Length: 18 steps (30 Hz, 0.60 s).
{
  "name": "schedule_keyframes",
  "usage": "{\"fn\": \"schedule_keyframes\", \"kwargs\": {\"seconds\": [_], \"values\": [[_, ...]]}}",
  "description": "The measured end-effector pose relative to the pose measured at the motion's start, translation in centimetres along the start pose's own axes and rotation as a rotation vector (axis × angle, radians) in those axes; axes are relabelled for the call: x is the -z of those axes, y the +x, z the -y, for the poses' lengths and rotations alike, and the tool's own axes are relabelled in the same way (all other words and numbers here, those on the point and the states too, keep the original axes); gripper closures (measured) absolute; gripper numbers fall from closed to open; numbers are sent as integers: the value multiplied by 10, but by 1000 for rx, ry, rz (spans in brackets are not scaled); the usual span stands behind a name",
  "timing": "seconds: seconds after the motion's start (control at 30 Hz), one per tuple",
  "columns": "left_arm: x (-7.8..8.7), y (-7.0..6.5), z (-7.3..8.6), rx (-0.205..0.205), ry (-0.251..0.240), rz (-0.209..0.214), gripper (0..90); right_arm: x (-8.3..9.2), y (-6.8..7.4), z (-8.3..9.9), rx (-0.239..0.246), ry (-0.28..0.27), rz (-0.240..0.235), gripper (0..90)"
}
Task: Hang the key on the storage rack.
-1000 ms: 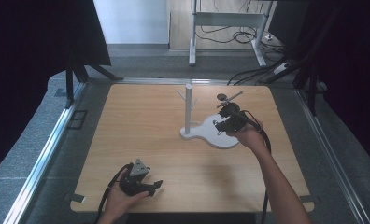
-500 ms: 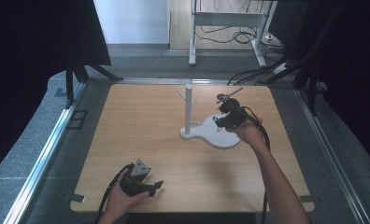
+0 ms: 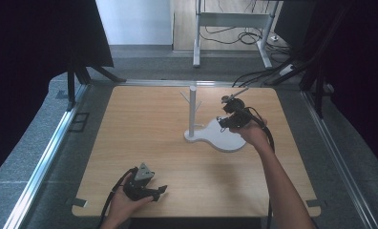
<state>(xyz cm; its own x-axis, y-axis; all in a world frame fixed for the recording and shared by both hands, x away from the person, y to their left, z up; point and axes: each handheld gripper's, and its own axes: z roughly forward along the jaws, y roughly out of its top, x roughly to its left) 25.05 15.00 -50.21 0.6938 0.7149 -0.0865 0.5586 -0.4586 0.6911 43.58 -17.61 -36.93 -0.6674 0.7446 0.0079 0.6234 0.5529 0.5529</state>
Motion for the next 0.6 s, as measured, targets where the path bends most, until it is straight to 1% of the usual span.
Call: {"fn": "schedule_keyframes", "kwargs": {"seconds": [0.13, 0.33, 0.4, 0.43, 0.47, 0.6], "values": [[2, 0, 0, 4, -10, 0, 289, 1, -1, -1, -3, -3, 7, 849], [3, 0, -1, 4, -11, -1, 289, 1, -2, -5, -8, -2, 8, 849], [3, 0, -1, 5, -14, -1, 289, 2, -4, -7, -9, 2, 14, 849], [3, 0, -1, 3, -13, -2, 290, 3, -5, -8, -11, -1, 15, 849], [3, 0, -1, 4, -14, 1, 290, 8, -8, -9, -21, -17, 14, 849], [2, 0, -1, 2, -9, 2, 289, 11, -12, -11, -24, -20, 21, 849]]}}
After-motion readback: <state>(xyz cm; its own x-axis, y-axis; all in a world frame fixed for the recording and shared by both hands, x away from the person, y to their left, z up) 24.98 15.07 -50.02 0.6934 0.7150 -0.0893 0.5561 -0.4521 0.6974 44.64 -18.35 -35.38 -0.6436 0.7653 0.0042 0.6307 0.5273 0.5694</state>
